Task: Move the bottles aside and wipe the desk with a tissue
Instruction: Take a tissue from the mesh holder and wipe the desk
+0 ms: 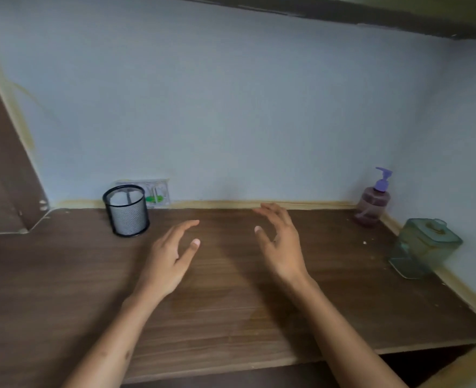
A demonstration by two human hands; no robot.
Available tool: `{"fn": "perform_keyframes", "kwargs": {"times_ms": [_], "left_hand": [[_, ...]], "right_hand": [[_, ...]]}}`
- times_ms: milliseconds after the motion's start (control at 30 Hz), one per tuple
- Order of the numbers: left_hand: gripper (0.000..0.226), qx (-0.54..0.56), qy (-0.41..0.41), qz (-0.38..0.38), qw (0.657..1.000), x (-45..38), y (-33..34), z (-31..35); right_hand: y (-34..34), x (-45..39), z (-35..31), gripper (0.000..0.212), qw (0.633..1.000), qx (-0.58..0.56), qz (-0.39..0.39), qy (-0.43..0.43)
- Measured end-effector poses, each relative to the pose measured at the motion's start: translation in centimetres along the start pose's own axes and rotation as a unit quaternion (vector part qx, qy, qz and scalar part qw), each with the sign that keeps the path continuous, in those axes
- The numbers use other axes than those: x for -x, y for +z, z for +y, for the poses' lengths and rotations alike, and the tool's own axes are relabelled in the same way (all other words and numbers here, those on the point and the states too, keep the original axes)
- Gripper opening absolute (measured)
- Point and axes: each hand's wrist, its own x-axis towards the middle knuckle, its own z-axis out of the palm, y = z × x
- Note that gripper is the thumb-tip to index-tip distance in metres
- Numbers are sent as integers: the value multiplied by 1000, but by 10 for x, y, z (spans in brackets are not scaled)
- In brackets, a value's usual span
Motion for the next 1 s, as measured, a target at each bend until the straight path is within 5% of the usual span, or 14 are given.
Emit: {"fn": "perform_keyframes", "kwargs": {"times_ms": [333,633,1000], "left_hand": [[31,1,-125,188,974,-1,-19,-41],[32,-3,-153,202,967,-3,-17,-43],[34,-12,-166,195,967,-6,-14,-41]], "right_hand": [[105,-71,-57,22,987,24,-143,-67],[199,-123,-91,20,965,98,-219,-103],[238,-154,-109,25,933,187,-277,-134]]}}
